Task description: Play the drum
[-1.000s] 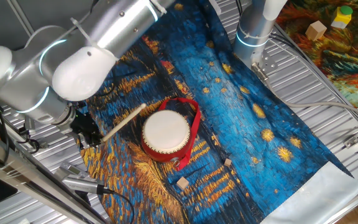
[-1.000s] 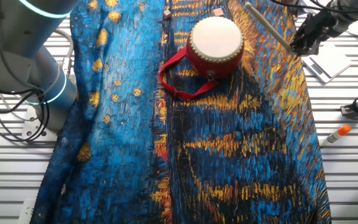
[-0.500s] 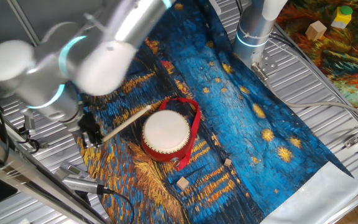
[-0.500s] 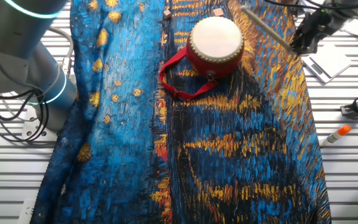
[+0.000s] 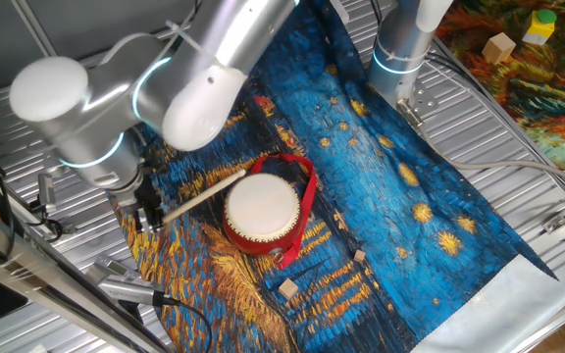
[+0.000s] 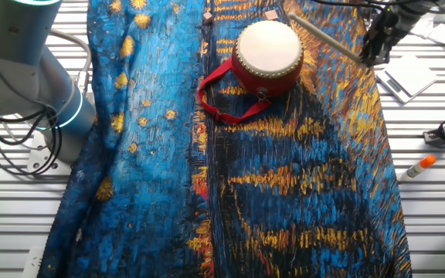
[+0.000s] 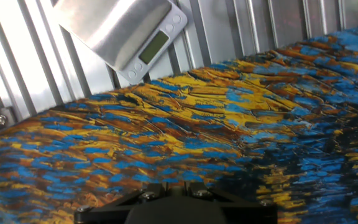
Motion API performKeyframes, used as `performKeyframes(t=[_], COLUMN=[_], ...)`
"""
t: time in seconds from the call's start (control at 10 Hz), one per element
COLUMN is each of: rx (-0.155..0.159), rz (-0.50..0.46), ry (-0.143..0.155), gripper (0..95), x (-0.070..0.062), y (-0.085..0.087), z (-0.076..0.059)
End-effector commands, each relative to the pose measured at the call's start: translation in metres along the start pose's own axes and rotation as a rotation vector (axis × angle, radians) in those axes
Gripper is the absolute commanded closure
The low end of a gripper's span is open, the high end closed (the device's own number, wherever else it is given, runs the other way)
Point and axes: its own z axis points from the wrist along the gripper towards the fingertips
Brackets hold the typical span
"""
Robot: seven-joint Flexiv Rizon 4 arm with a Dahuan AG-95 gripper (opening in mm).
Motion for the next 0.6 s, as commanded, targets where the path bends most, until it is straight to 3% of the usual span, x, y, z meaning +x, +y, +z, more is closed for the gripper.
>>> performKeyframes(t=[0.1, 0.3, 0.6], rx=[-0.004, 0.021, 0.043], rz=[0.003, 0.008, 0.013], ry=[-0.038, -0.053, -0.058], gripper=[95.0, 95.0, 95.0], x=[0.007, 0.012, 0.013], y=[0.000, 0.010, 0.013], z=[-0.004, -0.018, -0.020])
